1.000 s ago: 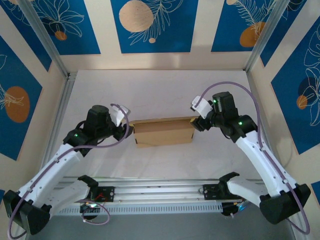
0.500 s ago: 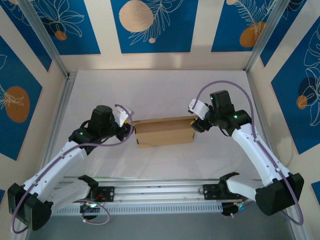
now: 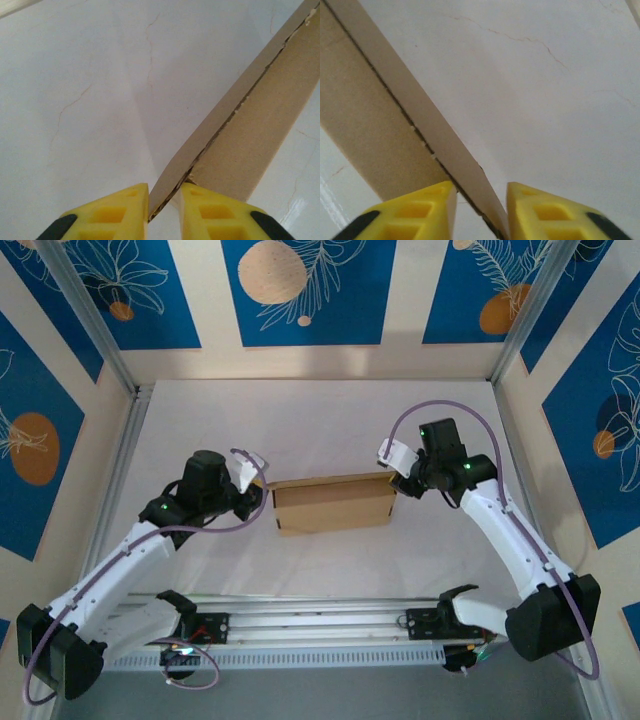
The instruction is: Fold the paper box
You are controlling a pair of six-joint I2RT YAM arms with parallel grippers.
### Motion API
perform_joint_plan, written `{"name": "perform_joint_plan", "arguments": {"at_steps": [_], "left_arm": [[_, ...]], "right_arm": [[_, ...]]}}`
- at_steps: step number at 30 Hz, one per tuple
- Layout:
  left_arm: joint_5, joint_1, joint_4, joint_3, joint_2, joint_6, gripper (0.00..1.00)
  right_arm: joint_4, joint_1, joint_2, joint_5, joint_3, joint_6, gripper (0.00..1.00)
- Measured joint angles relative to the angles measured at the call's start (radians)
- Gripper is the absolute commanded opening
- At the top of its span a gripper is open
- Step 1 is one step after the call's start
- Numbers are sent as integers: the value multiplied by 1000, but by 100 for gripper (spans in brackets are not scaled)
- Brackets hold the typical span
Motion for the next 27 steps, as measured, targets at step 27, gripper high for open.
{"name": "perform_joint_plan", "arguments": {"at_steps": [27], "left_arm": [[-9,3,-16,92,116,-297,0]], "right_arm": [[-41,103,26,134,58,501,0]]}}
